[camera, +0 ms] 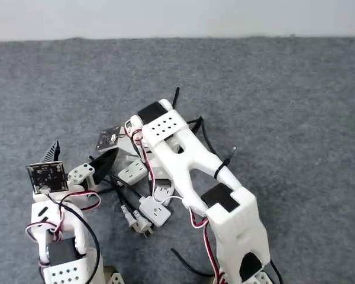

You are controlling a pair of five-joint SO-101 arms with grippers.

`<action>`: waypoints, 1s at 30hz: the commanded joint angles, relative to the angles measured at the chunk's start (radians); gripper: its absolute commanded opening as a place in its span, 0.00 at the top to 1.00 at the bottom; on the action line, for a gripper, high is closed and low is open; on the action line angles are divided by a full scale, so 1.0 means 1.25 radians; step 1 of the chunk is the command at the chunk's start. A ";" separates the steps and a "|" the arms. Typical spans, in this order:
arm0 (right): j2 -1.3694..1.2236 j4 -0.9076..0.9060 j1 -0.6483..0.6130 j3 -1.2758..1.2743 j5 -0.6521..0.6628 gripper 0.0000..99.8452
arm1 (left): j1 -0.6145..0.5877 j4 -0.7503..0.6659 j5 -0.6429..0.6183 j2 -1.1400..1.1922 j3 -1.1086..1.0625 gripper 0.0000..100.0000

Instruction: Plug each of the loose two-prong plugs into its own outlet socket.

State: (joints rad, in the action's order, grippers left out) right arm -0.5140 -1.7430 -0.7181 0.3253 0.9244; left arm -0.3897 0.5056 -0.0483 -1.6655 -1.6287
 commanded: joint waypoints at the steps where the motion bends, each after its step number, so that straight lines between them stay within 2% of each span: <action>1: 0.100 -0.047 -0.067 -0.108 0.029 0.99 | -0.075 -0.059 -0.022 -0.010 0.046 0.56; 6: 0.175 -0.047 -0.072 -0.153 0.028 0.99 | -0.075 -0.059 -0.022 -0.010 0.046 0.56; 11: 0.158 -0.046 -0.093 -0.200 0.027 0.99 | -0.074 -0.059 -0.022 -0.010 0.046 0.56; 30: 0.102 -0.042 -0.112 -0.125 0.006 0.99 | -0.074 -0.059 -0.022 -0.009 0.046 0.56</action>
State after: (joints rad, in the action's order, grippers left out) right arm -0.3775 -1.7415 -0.7150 0.1857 0.9030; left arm -0.3836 0.5056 -0.0483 -1.6778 -1.6256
